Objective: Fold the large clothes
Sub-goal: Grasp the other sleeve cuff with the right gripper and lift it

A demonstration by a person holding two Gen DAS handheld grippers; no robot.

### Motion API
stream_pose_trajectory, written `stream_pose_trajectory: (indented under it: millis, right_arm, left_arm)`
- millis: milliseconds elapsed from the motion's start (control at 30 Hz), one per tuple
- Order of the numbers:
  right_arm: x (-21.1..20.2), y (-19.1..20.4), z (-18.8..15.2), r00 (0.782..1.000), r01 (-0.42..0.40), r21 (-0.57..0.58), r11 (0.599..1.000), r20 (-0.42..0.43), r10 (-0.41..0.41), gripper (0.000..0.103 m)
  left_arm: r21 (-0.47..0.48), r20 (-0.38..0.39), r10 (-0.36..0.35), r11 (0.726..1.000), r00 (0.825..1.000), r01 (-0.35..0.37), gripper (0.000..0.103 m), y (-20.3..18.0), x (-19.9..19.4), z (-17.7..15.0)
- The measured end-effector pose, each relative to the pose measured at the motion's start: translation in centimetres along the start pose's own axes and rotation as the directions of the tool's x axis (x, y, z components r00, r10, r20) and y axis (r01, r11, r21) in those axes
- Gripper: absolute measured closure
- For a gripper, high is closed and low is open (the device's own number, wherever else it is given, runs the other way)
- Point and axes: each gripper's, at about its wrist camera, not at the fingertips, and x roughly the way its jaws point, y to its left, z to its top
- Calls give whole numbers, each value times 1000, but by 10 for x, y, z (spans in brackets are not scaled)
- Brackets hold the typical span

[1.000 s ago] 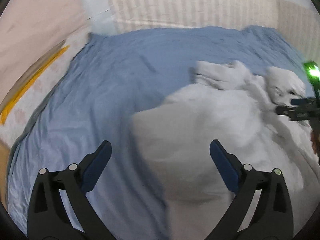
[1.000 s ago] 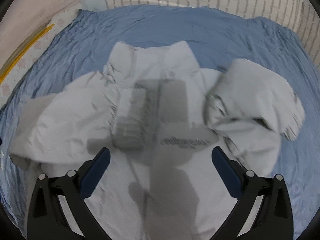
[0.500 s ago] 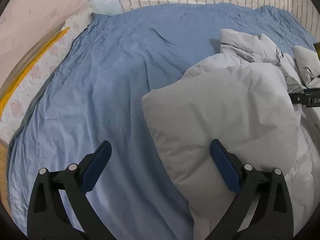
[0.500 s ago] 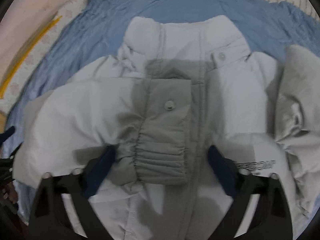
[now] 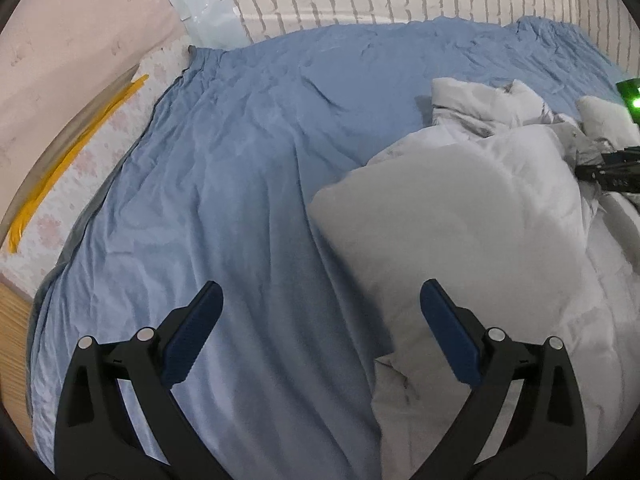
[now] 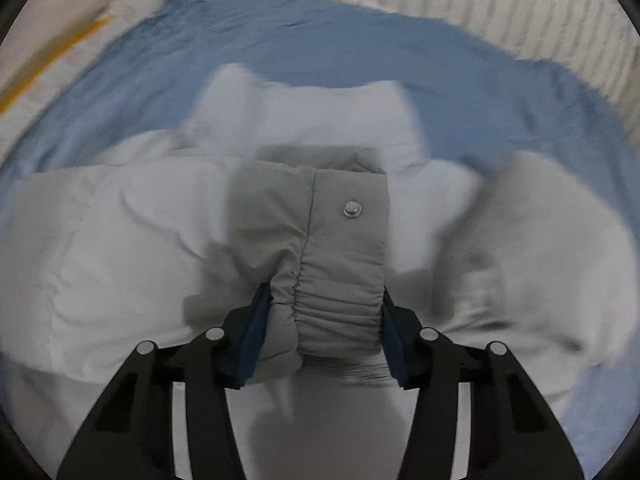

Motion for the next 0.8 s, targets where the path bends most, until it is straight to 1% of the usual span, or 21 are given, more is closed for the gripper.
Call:
stream_pose_trajectory:
  millis: [33,100,167,233,367,400,467,567,667,800]
  right_arm:
    - [1,-15,0,999,42,17,999,-9,-42,52]
    - [3,-41,-3,996,82,54,995,-29,-80,52]
    - [1,-63,-12,988,153,81,985,-44,-149,53]
    - [-4,-76,-23,986,165,115,980,-50,-160,53]
    - [-21,-94,-44,982,186,171,968,-49,-180,52]
    - [-23,-98,-48,984,178,191,965,-50,-172,52]
    - [-24,-106,-53,990,135,220,966,-77,-120,51]
    - [-40,-108,-54,998,51,231,972,-38,-43,50]
    - [-61,-109,-49,1000,17,237,971,9,-19,46]
    - [-78,-104,-44,998,-24,246,969,66,8,39]
  left_arm:
    - [-5,1,-16,1000,1000,16,5,-1,-2,0]
    - [-11,-3,-42,999,999,42,5,-5,-5,-2]
    - [2,-9,-51,999,999,51,5,-14,-4,-2]
    - [24,-12,-49,999,999,49,5,-25,-2,-2]
    - [32,-25,-81,996,996,81,5,-41,5,7]
    - [32,-18,-94,995,995,94,5,-44,4,11]
    - [28,-3,-122,992,993,122,5,-49,1,18]
    - [37,16,-137,990,990,136,5,-57,-5,29]
    - [43,28,-152,988,988,150,5,-65,-11,35]
    - [22,-3,-176,984,984,176,7,-76,-6,34]
